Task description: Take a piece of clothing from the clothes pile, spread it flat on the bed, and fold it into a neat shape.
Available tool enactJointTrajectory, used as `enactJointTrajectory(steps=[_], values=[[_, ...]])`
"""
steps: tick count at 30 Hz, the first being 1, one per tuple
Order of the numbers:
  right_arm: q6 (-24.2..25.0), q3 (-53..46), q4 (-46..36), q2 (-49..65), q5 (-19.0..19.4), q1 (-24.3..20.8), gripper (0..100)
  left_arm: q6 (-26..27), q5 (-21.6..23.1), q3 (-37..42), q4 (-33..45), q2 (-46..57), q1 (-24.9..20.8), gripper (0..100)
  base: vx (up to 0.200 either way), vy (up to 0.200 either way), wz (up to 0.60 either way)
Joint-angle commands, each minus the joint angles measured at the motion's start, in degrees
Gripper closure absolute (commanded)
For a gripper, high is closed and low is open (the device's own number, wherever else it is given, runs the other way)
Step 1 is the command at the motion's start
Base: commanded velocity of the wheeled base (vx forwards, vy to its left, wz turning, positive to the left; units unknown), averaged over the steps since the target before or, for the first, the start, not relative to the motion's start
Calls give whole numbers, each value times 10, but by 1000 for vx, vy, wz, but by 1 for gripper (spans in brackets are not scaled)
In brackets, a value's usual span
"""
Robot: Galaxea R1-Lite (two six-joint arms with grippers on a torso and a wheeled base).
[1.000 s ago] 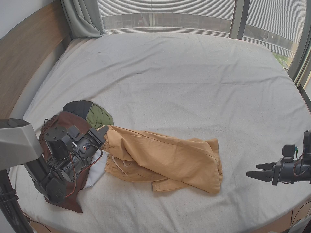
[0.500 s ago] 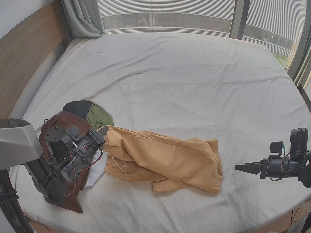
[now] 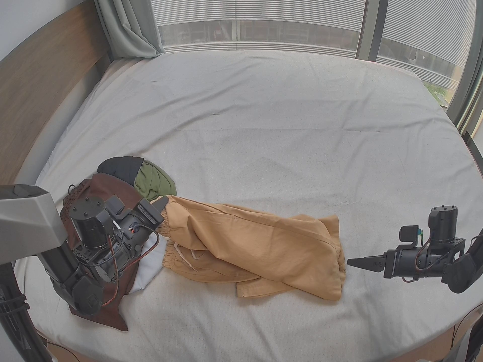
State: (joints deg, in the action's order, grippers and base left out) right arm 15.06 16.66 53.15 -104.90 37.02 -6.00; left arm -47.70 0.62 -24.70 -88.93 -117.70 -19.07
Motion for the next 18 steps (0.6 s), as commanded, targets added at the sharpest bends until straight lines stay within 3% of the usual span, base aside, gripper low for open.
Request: enactJointTrajectory(steps=[1, 9, 18], values=[[9, -1, 13, -55, 0, -4, 0, 0, 0, -1, 0, -1, 0, 100, 0, 0, 0], [39, 6, 32, -85, 0, -23, 0, 0, 0, -1, -1, -2, -1, 100, 0, 0, 0], [74, 4, 144, -172, -9, -34, 0, 0, 0, -1, -1, -4, -1, 100, 0, 0, 0]])
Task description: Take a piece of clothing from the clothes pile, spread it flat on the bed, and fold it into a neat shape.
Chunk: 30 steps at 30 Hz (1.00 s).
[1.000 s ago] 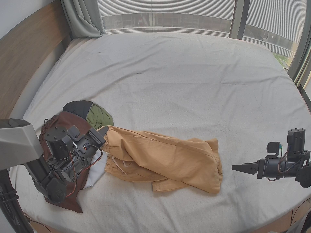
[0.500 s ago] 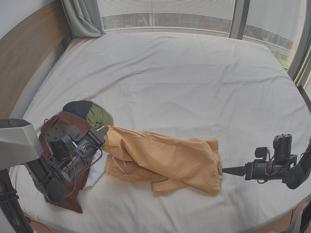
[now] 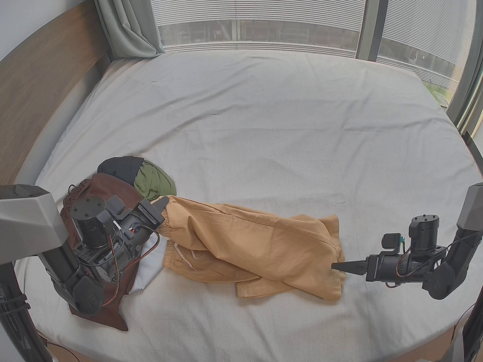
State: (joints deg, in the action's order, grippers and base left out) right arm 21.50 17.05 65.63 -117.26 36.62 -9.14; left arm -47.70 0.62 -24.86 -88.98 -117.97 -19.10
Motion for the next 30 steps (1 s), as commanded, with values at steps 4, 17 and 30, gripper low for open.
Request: enactJointTrajectory(steps=[4, 17, 30], values=[[31, 3, 107, -115, -40, -16, 0, 0, -1, 0, -1, -1, -1, 100, 0, 0, 0], [84, 6, 226, -192, -68, -38, 0, 0, -1, 1, -1, 0, -1, 100, 0, 0, 0], [148, 34, 228, -164, -64, -57, 0, 0, -1, -1, -1, 0, -1, 100, 0, 0, 0]])
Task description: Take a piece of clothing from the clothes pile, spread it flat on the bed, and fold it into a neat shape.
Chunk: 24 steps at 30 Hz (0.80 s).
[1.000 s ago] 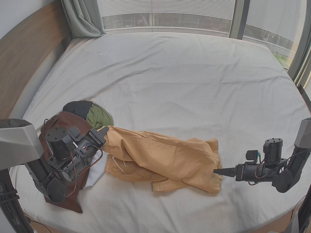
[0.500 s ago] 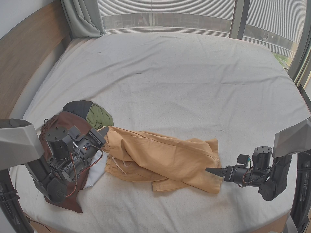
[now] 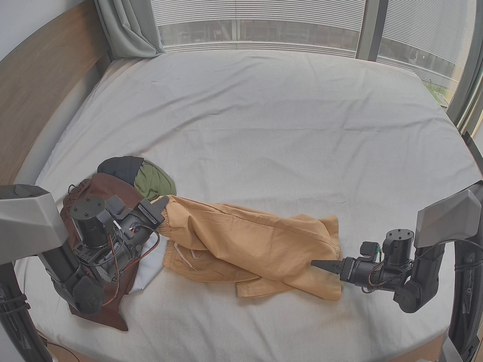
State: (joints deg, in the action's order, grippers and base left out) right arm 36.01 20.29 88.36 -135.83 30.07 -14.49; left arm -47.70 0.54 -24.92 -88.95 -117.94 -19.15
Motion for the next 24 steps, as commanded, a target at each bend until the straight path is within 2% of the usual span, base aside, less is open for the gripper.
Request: enactJointTrajectory(steps=[1, 15, 19, 24], values=[[3, -1, 1, 28, 2, -4, 0, 0, 0, 0, -1, 0, 0, 100, 0, 0, 0], [13, -26, 0, 109, 17, 13, 0, 0, 0, -3, -1, -2, 0, 100, 0, 0, 0], [13, -29, -1, 125, 43, 36, 0, 0, 0, -3, -1, -3, -1, 100, 0, 0, 0], [13, -24, 0, 118, 52, 43, 0, 0, 0, -3, -1, -3, -1, 100, 0, 0, 0]])
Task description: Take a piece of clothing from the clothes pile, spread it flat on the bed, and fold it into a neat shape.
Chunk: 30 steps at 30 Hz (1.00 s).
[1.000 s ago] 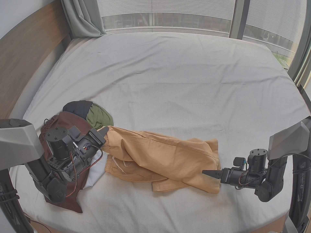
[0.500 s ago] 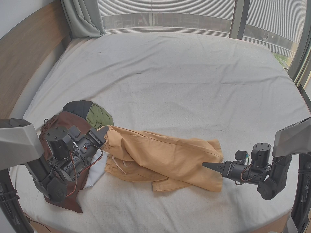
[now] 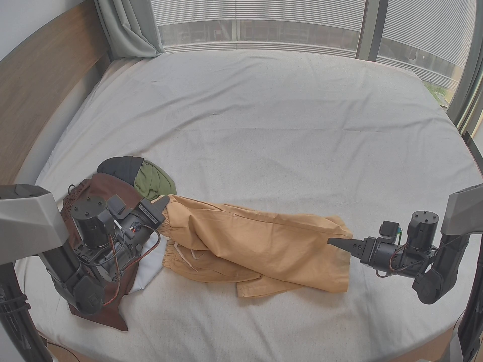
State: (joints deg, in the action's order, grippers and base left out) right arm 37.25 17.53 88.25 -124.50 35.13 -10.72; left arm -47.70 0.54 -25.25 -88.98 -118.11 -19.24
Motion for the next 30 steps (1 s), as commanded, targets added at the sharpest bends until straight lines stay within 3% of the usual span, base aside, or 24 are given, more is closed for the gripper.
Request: enactJointTrajectory(steps=[1, 18, 30], values=[[0, 4, 1, 0, 2, 6, 0, 0, 0, 0, -1, -1, 0, 100, 0, 0, 0], [1, 51, 3, -84, 14, 32, 0, 0, 0, 0, -1, -4, -2, 100, 0, 0, 0], [3, 50, 3, -51, 14, 17, 0, 0, 0, 0, -1, -3, -1, 100, 0, 0, 0]])
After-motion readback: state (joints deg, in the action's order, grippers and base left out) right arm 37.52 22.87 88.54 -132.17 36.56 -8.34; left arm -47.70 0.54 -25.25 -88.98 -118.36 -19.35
